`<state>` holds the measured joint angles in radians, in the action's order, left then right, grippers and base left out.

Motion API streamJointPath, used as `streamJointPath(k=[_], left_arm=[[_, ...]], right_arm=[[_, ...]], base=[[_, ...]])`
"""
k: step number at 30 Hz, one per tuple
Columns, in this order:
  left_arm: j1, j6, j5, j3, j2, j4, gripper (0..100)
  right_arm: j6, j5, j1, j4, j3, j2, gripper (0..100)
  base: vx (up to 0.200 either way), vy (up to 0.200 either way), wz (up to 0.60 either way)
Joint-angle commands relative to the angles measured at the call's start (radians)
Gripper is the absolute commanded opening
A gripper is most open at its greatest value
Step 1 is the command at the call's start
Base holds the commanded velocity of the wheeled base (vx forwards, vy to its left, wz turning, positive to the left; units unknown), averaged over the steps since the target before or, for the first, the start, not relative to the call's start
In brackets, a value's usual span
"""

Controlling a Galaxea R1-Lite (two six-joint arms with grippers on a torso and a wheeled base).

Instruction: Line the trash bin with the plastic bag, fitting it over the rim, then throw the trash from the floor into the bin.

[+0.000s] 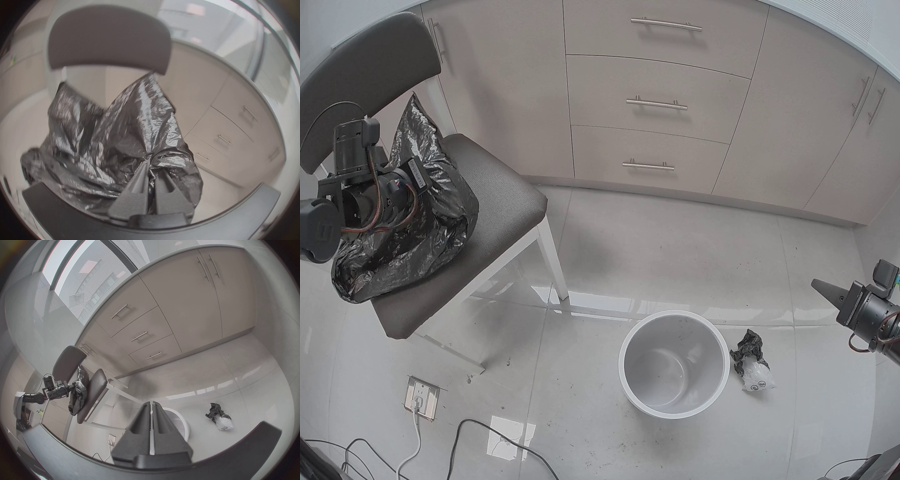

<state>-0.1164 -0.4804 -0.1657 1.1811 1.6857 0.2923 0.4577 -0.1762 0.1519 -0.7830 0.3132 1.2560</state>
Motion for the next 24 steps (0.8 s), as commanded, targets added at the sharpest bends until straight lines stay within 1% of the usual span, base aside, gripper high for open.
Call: streamJointPath(k=[1,2,3,4,5,6,7,8,9,11,13,16,18,19,20,21,22,23,24], left_arm=[[-0.037,-0.484,0.134,0.069,-0.196,-0.479,0],[-0.039,-0.497,0.272,0.031,-0.221,-0.481,0],[-0.039,-0.497,0.341,0.014,-0.239,-0.479,0],[-0.039,-0.501,0.497,-0.015,-0.284,-0.476,0],[-0.039,-0.507,0.626,-0.021,-0.313,-0.476,0],[-0.039,-0.515,0.689,-0.024,-0.327,-0.478,0],[-0.039,-0.515,0.689,-0.024,-0.327,-0.478,0],[-0.068,-0.558,0.736,-0.020,-0.350,-0.473,0],[-0.072,-0.560,0.735,-0.018,-0.350,-0.473,0],[-0.180,-0.609,0.695,0.000,-0.363,-0.427,0],[-0.229,-0.632,0.663,0.003,-0.374,-0.377,0],[-0.341,-0.656,0.643,0.003,-0.373,-0.283,0],[-0.410,-0.656,0.606,0.005,-0.363,-0.237,0],[-0.448,-0.656,0.572,0.006,-0.356,-0.219,0],[-0.480,-0.653,0.542,0.006,-0.347,-0.208,0],[-0.494,-0.652,0.525,0.005,-0.342,-0.203,0],[-0.539,-0.649,0.473,0.000,-0.314,-0.191,0],[-0.539,-0.649,0.473,0.000,-0.314,-0.191,0],[-0.565,-0.647,0.437,0.002,-0.276,-0.190,0]], right_arm=[[-0.004,-0.003,0.051,0.008,0.003,-0.041,0],[-0.002,-0.003,0.075,0.014,0.000,-0.055,0],[-0.004,-0.003,0.087,0.016,-0.003,-0.061,0],[-0.004,-0.003,0.126,0.019,-0.009,-0.073,0],[-0.004,-0.002,0.170,0.022,-0.019,-0.078,0],[-0.005,-0.002,0.198,0.025,-0.025,-0.081,0],[-0.005,-0.002,0.198,0.025,-0.025,-0.081,0],[-0.007,0.006,0.255,0.025,-0.034,-0.079,0],[-0.007,0.006,0.258,0.025,-0.034,-0.079,0],[-0.008,0.003,0.281,0.025,-0.045,-0.078,0],[-0.008,-0.002,0.284,0.025,-0.048,-0.078,0],[-0.008,-0.005,0.291,0.025,-0.062,-0.072,0],[-0.010,-0.006,0.310,0.025,-0.082,-0.070,0],[-0.014,-0.008,0.324,0.025,-0.094,-0.070,0],[-0.027,-0.008,0.336,0.025,-0.105,-0.069,0],[-0.034,-0.009,0.337,0.025,-0.111,-0.069,0],[-0.079,-0.009,0.351,0.025,-0.128,-0.064,0],[-0.079,-0.009,0.351,0.025,-0.128,-0.064,0],[-0.143,-0.011,0.367,0.025,-0.148,-0.056,0]], base=[[0.000,0.000,0.00],[0.000,0.000,0.00],[0.000,0.000,0.00],[0.000,0.000,0.00],[0.000,0.000,0.00],[0.000,0.000,0.00],[0.000,0.000,0.00],[0.000,0.000,0.00],[0.000,0.000,0.00],[0.000,0.000,0.00],[0.000,0.000,0.00],[0.000,0.000,0.00],[0.000,0.000,0.00],[0.000,0.000,0.00],[0.000,0.000,0.00],[0.000,0.000,0.00],[0.000,0.000,0.00],[0.000,0.000,0.00],[0.000,0.000,0.00]])
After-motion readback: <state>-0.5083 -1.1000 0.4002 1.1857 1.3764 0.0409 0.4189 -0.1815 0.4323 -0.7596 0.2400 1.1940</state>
